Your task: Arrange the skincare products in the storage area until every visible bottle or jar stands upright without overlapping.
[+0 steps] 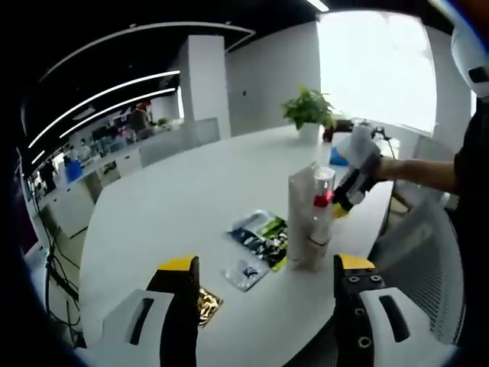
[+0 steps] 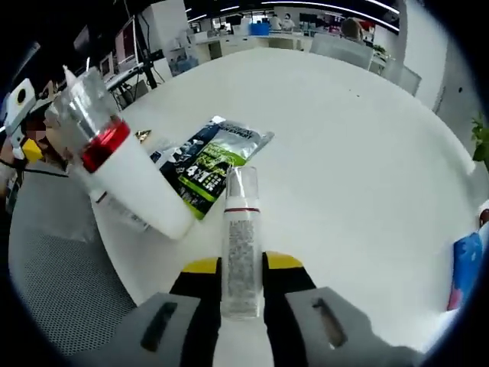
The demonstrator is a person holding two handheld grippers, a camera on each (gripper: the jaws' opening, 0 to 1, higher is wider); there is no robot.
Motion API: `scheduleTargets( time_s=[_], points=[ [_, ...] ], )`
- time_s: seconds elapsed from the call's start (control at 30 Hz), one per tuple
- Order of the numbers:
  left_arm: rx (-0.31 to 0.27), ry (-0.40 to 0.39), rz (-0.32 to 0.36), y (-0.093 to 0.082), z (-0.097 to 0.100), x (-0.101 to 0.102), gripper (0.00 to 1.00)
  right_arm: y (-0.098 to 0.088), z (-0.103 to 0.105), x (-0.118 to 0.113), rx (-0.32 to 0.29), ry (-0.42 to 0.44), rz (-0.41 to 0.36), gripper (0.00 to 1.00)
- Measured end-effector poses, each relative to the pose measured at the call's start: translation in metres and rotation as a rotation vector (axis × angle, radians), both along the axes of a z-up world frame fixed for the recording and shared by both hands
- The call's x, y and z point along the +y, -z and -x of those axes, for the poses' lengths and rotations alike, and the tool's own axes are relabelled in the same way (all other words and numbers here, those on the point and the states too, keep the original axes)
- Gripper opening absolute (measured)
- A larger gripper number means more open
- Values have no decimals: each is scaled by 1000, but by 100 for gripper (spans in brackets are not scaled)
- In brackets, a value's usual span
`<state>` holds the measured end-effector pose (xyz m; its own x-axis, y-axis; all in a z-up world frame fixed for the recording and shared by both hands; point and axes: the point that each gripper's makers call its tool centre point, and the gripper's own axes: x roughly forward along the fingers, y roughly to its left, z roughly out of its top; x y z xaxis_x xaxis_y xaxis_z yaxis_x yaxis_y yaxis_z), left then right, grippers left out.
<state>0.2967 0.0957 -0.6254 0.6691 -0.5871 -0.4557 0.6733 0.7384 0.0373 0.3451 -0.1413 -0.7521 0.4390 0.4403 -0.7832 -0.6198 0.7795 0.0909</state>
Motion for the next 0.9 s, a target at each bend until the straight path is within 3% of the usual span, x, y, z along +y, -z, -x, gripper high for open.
scheduleTargets(
  time_s=[0.17, 0.27, 0.4, 0.57, 0.73, 0.9],
  points=[
    [-13, 17, 7, -7, 0, -5, 69, -29, 2, 1, -66, 36, -94, 20],
    [-23, 42, 61, -17, 2, -14, 68, -53, 2, 3, -121, 60, -176, 20],
    [-30, 57, 108, -26, 3, -22, 67, -73, 10, 0, -132, 68, -210, 20],
    [-41, 78, 138, -35, 4, -31, 66, -104, 17, 7, -186, 54, -303, 20],
    [-57, 91, 230, -52, 3, -42, 66, -132, 21, 19, -224, 18, -407, 20],
    [-94, 141, 280, -69, 5, -56, 54, -156, 25, 30, -254, -19, -480, 20]
  ],
)
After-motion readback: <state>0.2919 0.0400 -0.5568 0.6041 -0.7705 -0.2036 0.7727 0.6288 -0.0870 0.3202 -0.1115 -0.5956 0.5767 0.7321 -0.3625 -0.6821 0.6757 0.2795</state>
